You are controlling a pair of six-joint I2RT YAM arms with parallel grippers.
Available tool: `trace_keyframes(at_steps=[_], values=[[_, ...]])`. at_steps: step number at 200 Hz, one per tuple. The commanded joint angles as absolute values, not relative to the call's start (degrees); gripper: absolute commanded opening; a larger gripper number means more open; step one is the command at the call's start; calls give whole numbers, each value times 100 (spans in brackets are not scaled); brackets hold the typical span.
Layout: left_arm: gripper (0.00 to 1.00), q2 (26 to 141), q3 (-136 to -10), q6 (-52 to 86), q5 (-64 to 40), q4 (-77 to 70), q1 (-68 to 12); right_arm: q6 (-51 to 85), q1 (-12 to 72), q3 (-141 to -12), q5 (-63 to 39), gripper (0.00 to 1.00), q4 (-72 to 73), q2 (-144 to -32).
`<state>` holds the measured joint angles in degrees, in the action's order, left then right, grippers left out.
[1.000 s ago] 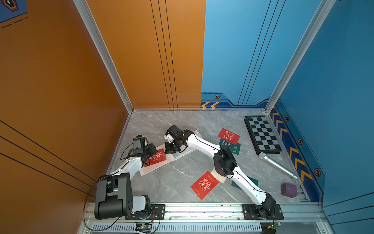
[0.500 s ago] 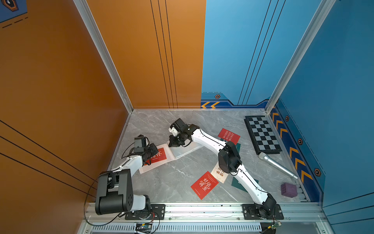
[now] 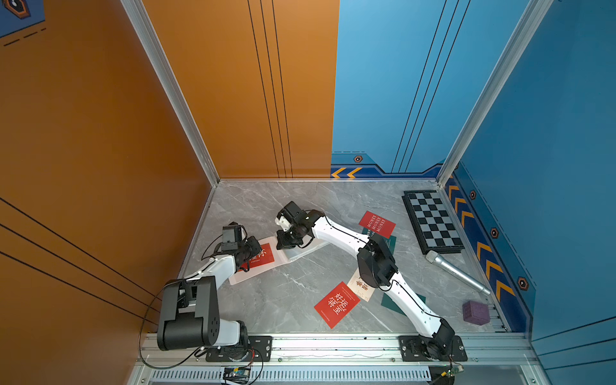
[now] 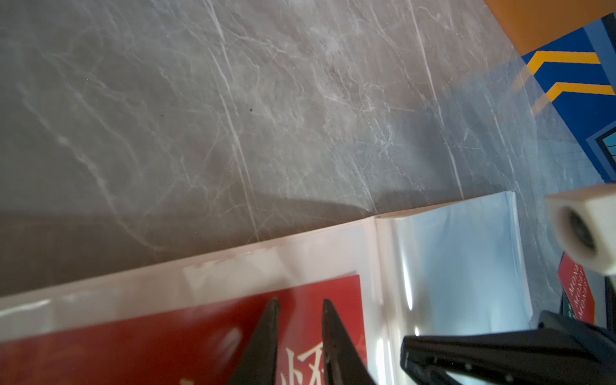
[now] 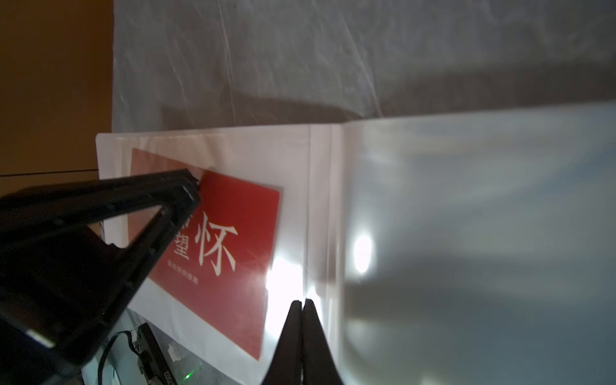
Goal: Place the photos into the photo albums
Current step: Adjust the photo album at the center of the board.
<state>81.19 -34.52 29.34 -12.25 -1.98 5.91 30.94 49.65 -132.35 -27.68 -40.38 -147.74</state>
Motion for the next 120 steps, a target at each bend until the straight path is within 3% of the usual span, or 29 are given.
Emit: trace_keyframes(at_steps=[1, 55, 120], values=[[25, 8272, -3608, 2795, -1343, -181, 558, 2607, 5101, -12453, -2478, 7, -4114, -13706], [25, 8390, -3661, 2784, -1329, -183, 508, 2450, 5487, -10573, -2456, 7, -3944, -12820], [25, 8437, -3674, 2769, -1321, -185, 480, 2662, 5537, -10887, -2540, 5, -3509, -13555]])
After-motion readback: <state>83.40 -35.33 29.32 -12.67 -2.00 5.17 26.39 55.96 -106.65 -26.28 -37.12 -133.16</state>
